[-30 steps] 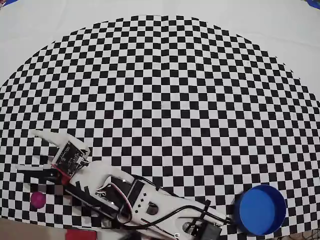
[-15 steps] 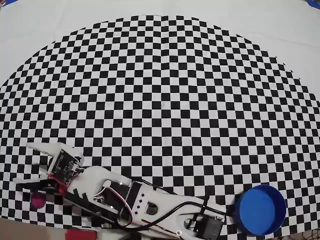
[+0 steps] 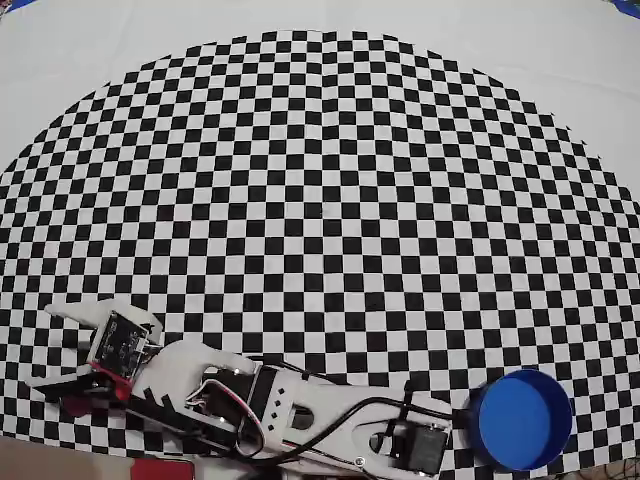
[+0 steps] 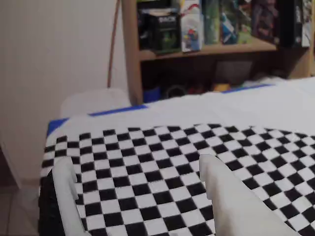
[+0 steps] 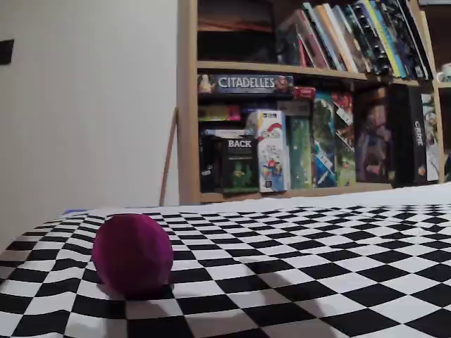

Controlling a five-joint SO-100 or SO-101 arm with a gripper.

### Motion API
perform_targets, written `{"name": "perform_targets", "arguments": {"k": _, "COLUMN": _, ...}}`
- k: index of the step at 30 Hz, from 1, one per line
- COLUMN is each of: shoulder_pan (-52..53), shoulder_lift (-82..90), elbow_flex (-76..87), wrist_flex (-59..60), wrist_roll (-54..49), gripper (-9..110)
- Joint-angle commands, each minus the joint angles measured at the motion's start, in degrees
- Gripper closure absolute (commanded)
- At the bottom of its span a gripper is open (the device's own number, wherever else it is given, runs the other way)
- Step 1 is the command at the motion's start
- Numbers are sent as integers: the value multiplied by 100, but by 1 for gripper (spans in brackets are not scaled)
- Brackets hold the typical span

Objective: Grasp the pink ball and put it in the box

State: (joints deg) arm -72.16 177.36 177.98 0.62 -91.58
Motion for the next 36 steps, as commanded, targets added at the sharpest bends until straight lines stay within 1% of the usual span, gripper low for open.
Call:
{"name": "perform_targets", "arguments": {"k": 1, "shoulder_pan": -123, "shoulder_lift": -35, "elbow_flex": 35, "wrist_flex": 9, "wrist_roll": -26, "gripper": 72}}
{"name": "perform_targets", "arguments": {"k": 10, "shoulder_pan": -475, "shoulder_lift": -53, "elbow_flex": 35, "wrist_flex": 9, "wrist_roll": -18, "gripper": 72}}
{"name": "perform_targets", "arguments": {"k": 36, "shoulder_pan": -729, "shoulder_lift": -466, "elbow_flex": 35, "wrist_flex": 9, "wrist_roll": -26, "gripper": 72}}
